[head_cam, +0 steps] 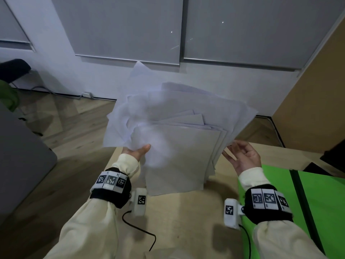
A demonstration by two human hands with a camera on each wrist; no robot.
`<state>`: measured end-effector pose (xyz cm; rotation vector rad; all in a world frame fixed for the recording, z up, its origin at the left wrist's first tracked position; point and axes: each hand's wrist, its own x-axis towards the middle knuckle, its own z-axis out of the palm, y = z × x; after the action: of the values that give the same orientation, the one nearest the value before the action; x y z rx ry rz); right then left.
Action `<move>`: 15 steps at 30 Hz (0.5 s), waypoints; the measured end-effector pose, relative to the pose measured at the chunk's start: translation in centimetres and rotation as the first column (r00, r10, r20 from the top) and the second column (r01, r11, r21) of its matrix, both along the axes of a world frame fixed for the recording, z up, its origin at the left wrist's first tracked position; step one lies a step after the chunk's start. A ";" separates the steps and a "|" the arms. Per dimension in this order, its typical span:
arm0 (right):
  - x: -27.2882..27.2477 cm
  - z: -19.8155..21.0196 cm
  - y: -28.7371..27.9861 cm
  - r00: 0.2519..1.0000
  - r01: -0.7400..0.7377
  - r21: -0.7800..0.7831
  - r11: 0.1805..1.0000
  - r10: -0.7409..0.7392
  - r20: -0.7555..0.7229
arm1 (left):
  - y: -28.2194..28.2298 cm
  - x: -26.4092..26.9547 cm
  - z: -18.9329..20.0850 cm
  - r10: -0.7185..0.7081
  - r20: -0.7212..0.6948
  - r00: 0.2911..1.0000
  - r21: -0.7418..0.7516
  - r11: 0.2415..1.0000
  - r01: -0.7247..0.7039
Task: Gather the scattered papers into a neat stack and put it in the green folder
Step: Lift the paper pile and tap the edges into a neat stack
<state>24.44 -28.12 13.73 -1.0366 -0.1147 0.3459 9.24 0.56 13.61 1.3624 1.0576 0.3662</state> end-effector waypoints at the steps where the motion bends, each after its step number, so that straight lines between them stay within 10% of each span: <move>1: 0.0 0.0 0.0 1.000 0.020 0.006 1.000 -0.020 -0.004 | -0.2 0.0 0.2 0.006 0.014 1.000 -0.001 1.000 -0.006; 7: 0.1 -1.0 0.0 0.984 0.163 -0.266 0.950 -0.138 0.112 | -1.2 0.1 0.7 0.077 0.142 0.987 -0.051 0.996 -0.070; 10: -0.6 -2.4 -0.2 0.949 0.185 -0.606 0.774 0.019 0.314 | -1.2 0.3 0.8 0.111 0.162 0.981 -0.078 0.992 -0.100; 15: -0.7 -1.6 -1.0 0.916 -0.011 -0.819 0.574 0.333 0.221 | -0.9 0.4 0.3 0.114 0.196 0.974 -0.105 0.990 -0.094</move>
<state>23.73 -29.11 12.09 -2.0286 -0.4235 0.3977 9.63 -0.35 13.95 1.1614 0.9669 0.5147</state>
